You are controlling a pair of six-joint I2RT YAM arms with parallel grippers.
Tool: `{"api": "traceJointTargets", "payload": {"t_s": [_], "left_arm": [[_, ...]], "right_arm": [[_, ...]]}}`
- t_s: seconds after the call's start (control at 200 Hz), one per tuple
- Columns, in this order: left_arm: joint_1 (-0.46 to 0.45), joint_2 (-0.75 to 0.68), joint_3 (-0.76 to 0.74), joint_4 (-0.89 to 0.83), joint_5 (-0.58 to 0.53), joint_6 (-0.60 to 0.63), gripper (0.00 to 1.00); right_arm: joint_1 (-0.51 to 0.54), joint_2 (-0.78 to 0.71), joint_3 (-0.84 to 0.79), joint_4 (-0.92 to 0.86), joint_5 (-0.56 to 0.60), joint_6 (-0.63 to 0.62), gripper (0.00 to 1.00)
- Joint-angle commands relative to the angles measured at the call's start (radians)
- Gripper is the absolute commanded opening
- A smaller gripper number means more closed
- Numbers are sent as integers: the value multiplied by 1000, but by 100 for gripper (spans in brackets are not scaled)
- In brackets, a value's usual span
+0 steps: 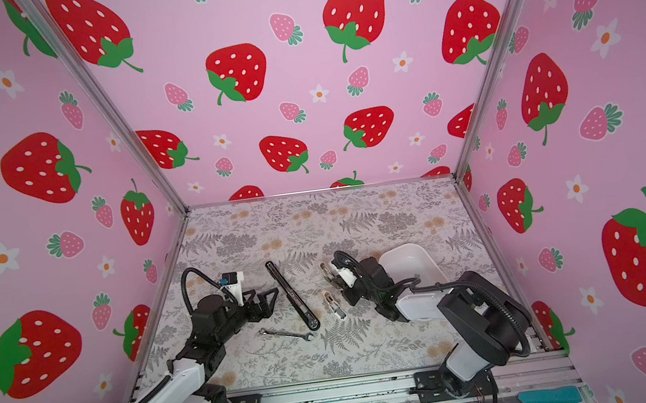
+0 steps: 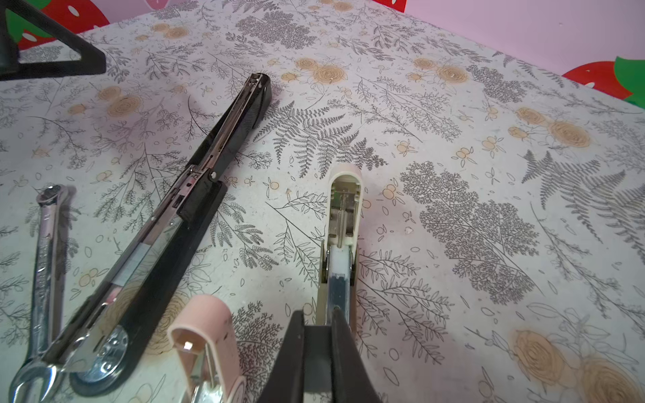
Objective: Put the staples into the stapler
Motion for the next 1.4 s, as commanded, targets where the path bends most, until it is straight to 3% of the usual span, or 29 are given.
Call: {"api": "traceJointTargets", "payload": {"t_s": [0.0, 0.21, 1.396], "left_arm": [[-6, -1, 16, 21, -1, 10, 99], [-7, -6, 17, 12, -24, 6, 99], [-14, 17, 30, 4, -41, 7, 99]], "right_arm": [[-14, 50, 59, 46, -50, -34, 3], [-21, 136, 115, 42, -53, -44, 2], [-46, 219, 148, 35, -77, -50, 2]]}}
